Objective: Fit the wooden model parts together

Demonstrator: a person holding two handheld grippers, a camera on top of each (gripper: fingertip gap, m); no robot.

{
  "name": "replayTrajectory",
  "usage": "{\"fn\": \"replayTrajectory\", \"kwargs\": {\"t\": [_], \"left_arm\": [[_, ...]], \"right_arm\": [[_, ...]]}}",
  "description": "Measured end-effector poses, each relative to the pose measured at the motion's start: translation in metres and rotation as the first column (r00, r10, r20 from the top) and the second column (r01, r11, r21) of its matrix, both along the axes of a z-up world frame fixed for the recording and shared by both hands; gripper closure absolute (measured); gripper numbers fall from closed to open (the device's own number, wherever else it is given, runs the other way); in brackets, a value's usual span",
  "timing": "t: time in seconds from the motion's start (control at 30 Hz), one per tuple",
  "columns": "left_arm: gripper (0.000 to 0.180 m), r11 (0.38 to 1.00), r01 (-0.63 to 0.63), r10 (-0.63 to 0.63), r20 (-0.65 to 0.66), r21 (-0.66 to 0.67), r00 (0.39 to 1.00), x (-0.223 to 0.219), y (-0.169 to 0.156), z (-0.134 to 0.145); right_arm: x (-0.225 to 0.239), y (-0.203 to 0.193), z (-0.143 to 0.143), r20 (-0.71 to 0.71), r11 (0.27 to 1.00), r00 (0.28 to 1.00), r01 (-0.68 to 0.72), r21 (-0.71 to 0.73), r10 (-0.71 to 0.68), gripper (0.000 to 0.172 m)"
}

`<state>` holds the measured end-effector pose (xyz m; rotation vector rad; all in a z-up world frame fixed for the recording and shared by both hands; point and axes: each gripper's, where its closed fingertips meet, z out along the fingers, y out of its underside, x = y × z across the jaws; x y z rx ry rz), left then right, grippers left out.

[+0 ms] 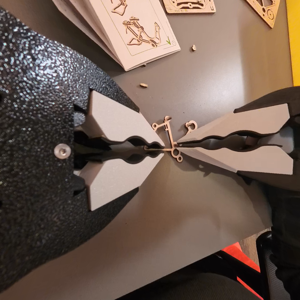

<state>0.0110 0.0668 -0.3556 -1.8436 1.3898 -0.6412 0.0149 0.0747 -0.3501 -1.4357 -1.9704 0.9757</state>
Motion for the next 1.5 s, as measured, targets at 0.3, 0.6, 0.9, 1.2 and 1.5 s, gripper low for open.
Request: {"fn": "replayTrajectory", "kwargs": {"t": [0.3,0.6,0.9,1.2,1.5], "left_arm": [[0.18,0.998,-0.028,0.029,0.007,-0.047,1.0,-0.0011,0.0019,-0.001],[0.18,0.998,-0.036,0.037,0.007,-0.05,0.999,-0.0014,0.0024,-0.0011],[0.18,0.998,-0.038,0.039,0.007,-0.05,0.999,-0.0016,0.0026,-0.0012],[0.18,0.998,-0.037,0.037,0.007,-0.049,0.999,-0.0014,0.0023,-0.0012],[0.18,0.998,-0.036,0.036,0.006,-0.048,0.999,-0.0014,0.0023,-0.0012]], "right_arm": [[-0.0011,0.0013,0.0004,-0.018,0.998,1.0,-0.005,0.056,0.006,0.171],[-0.0016,0.0015,0.0021,-0.047,0.993,0.999,-0.016,0.115,0.022,0.171],[-0.0007,0.002,0.0007,-0.045,0.987,0.998,-0.025,0.158,0.032,0.171],[-0.0011,0.0013,0.0,-0.044,0.978,0.998,-0.036,0.203,0.046,0.171],[-0.0019,0.0013,-0.0009,-0.035,0.99,0.999,-0.022,0.138,0.028,0.171]]}}
